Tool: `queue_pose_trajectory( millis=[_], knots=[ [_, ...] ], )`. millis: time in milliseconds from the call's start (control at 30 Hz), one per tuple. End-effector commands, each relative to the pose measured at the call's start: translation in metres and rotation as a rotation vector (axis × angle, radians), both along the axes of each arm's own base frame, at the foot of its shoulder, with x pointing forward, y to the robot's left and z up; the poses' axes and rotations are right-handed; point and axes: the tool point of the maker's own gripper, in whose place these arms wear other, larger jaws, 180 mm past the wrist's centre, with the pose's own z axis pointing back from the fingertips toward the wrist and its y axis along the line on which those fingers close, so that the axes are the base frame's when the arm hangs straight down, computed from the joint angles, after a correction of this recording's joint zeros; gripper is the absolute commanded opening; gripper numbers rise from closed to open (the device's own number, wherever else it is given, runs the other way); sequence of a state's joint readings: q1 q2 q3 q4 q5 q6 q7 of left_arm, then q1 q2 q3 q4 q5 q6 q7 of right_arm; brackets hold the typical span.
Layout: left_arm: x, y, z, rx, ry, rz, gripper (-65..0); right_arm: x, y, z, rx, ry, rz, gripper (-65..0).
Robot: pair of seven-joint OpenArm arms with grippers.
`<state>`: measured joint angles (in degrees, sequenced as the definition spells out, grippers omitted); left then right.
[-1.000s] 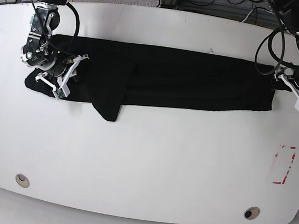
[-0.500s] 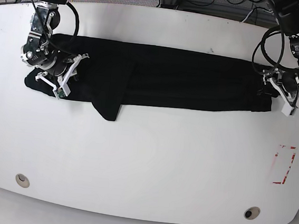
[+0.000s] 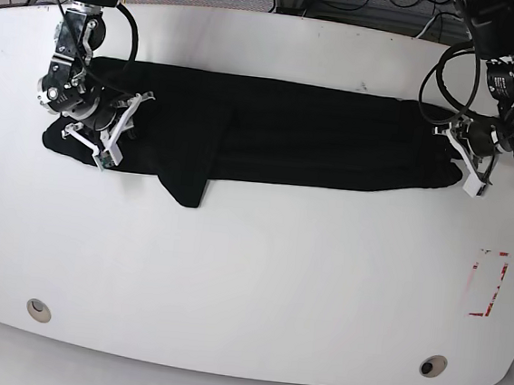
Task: Fold the T-shirt properly
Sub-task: 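Grasp both ends of the folded band with both grippers, then fold the band end with the left gripper toward the right gripper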
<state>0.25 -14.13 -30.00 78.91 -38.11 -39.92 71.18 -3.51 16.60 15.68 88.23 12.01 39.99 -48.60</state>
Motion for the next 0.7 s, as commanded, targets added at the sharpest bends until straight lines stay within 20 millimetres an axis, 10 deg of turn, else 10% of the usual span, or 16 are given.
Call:
queue_pose_trajectory(
  millis=[0, 333, 667],
  knots=[
    [0.007, 0.007, 0.026, 0.062, -0.083, -0.025, -59.3, 0.004, 0.000, 0.005, -0.003, -0.012, 0.005, -52.0],
    [0.017, -0.054, 0.105, 0.246, -0.325, -0.298, -59.0, 0.004, 0.003, 0.005, 0.004, -0.012, 0.007, -52.0],
    [0.025, -0.123, 0.119, 0.190, -0.387, -0.431, -58.9, 0.004, 0.004, 0.004, 0.006, -0.011, 0.008, -52.0]
  ],
)
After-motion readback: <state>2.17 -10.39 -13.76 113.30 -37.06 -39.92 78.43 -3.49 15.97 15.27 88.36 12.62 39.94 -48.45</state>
